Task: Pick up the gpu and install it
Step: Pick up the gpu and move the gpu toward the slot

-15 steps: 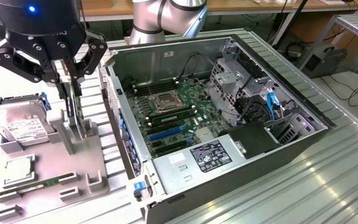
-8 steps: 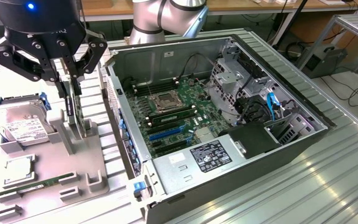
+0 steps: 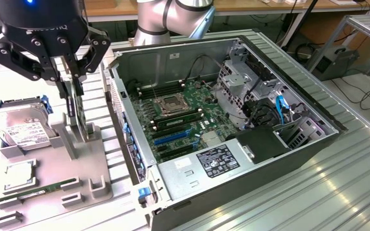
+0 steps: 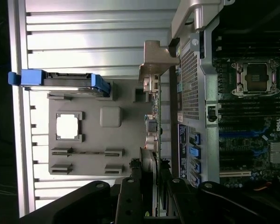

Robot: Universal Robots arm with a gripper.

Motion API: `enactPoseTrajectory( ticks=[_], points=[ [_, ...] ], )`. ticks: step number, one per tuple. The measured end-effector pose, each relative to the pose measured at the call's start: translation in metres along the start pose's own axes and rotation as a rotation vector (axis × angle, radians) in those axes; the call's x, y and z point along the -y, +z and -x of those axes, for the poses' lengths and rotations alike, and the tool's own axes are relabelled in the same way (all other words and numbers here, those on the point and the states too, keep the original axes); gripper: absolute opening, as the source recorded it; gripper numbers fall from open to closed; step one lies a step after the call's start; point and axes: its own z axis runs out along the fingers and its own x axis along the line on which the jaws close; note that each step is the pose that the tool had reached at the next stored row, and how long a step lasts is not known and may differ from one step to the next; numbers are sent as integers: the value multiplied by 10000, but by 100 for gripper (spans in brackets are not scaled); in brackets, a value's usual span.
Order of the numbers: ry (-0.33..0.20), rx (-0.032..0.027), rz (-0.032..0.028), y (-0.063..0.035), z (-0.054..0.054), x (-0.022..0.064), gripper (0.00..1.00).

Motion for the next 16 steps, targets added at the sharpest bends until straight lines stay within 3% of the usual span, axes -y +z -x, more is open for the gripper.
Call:
enactPoseTrajectory(
  ticks=[16],
  points=[
    [0, 0, -2, -25, 5, 8, 26]
  ],
)
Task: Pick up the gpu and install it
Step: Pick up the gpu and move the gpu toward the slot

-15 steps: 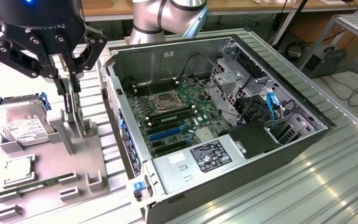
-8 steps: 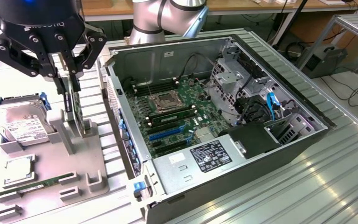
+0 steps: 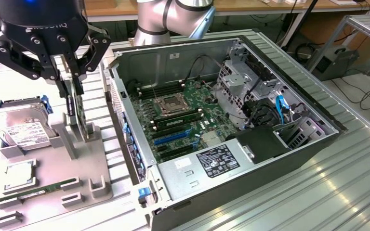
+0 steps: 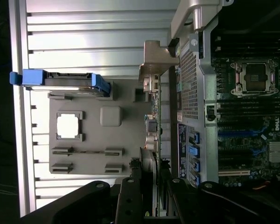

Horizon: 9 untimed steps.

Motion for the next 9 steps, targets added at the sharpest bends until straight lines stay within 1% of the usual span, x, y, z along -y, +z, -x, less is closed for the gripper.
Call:
enactPoseTrajectory(
  ticks=[9],
  points=[
    [0, 0, -6, 1, 33, 0, 26]
  ],
)
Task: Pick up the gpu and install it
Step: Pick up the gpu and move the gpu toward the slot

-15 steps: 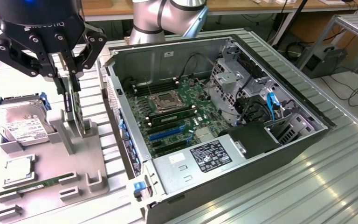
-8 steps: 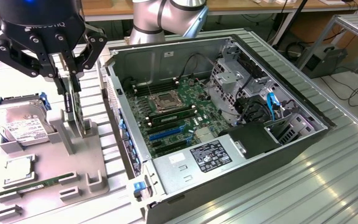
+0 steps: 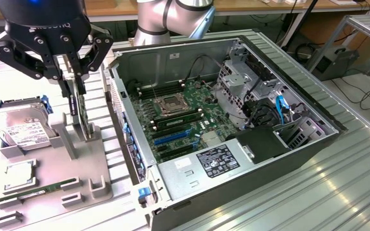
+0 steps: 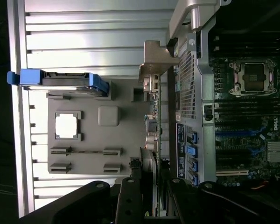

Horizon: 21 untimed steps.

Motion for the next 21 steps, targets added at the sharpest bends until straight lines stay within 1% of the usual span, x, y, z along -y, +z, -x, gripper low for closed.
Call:
enactPoseTrajectory(
  ticks=[21],
  points=[
    [0, 0, -15, 1, 65, -2, 26]
  ],
)
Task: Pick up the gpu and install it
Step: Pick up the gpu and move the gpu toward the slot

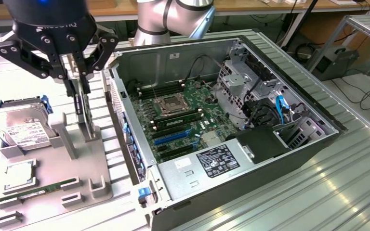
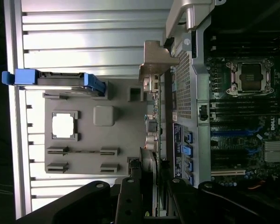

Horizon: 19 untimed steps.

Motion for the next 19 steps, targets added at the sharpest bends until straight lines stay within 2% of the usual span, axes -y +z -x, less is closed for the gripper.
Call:
enactPoseTrajectory(
  ticks=[19],
  points=[
    [0, 1, -4, 2, 46, -1, 26]
  ],
)
